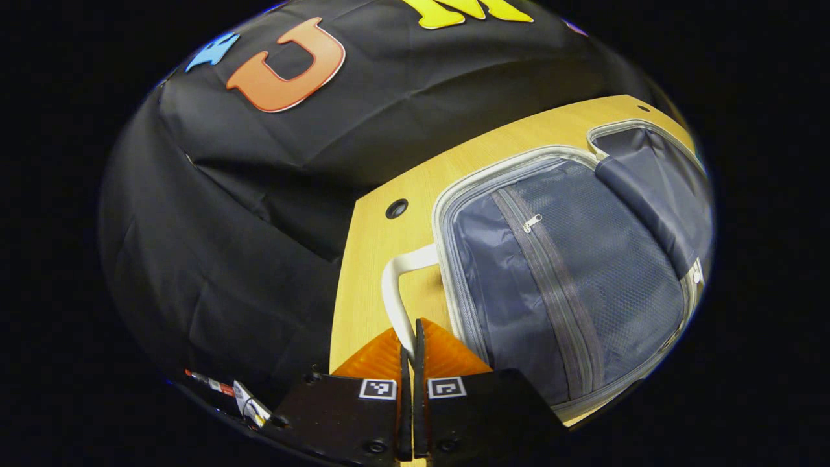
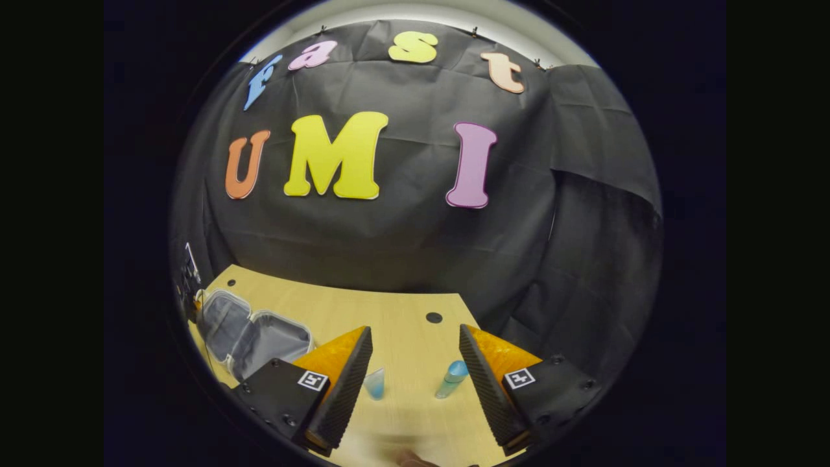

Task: First open the suitcase, pack the skin care products into it, and then close the suitcase.

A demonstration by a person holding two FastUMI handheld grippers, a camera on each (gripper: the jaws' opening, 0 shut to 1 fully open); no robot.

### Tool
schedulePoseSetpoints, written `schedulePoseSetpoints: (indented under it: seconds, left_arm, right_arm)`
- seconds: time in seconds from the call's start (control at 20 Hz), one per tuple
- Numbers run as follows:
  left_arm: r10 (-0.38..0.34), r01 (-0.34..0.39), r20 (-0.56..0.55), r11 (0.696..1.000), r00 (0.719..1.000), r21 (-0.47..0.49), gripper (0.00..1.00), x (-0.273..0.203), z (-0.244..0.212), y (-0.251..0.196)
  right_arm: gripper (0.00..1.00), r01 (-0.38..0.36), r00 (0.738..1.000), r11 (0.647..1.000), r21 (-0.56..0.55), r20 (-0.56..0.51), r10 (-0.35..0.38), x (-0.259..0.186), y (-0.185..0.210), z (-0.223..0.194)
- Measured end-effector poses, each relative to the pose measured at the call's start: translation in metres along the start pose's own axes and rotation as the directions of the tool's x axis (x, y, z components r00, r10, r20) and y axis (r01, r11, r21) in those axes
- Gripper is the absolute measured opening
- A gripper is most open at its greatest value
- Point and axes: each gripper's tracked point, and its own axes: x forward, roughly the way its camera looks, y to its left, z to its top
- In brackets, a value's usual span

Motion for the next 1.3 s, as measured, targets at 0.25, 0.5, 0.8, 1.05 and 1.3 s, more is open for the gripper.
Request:
schedulePoseSetpoints:
  seconds: [0.25, 0.5, 0.8, 1.05, 1.3]
  left_arm:
    - [0.014, -0.014, -0.018, 1.000, 1.000, -0.018, 0.23, 0.010, -0.016, 0.005]
    - [0.083, -0.083, 0.036, 0.996, 0.996, -0.026, 0.98, -0.016, -0.002, 0.023]
    - [0.044, -0.034, 0.145, 0.997, 0.988, -0.073, 0.99, -0.085, 0.054, -0.025]
    - [-0.078, 0.106, 0.257, 0.990, 0.963, -0.096, 0.99, -0.140, 0.121, -0.124]
    - [-0.244, 0.285, 0.334, 0.955, 0.910, -0.078, 0.99, -0.182, 0.182, -0.241]
  right_arm:
    - [0.80, -0.012, 1.000, 1.000, -0.013, -0.013, 0.012, -0.003, 0.009, -0.006]
    - [0.80, -0.026, 1.000, 0.999, -0.021, 0.002, 0.026, -0.008, 0.007, -0.008]
    - [0.79, -0.092, 0.995, 0.994, -0.052, 0.024, 0.094, -0.008, -0.007, -0.007]
    - [0.80, -0.116, 0.993, 0.992, -0.054, 0.026, 0.117, -0.005, -0.044, -0.013]
    - [0.80, -0.100, 0.995, 0.994, -0.046, 0.015, 0.100, -0.002, -0.091, -0.025]
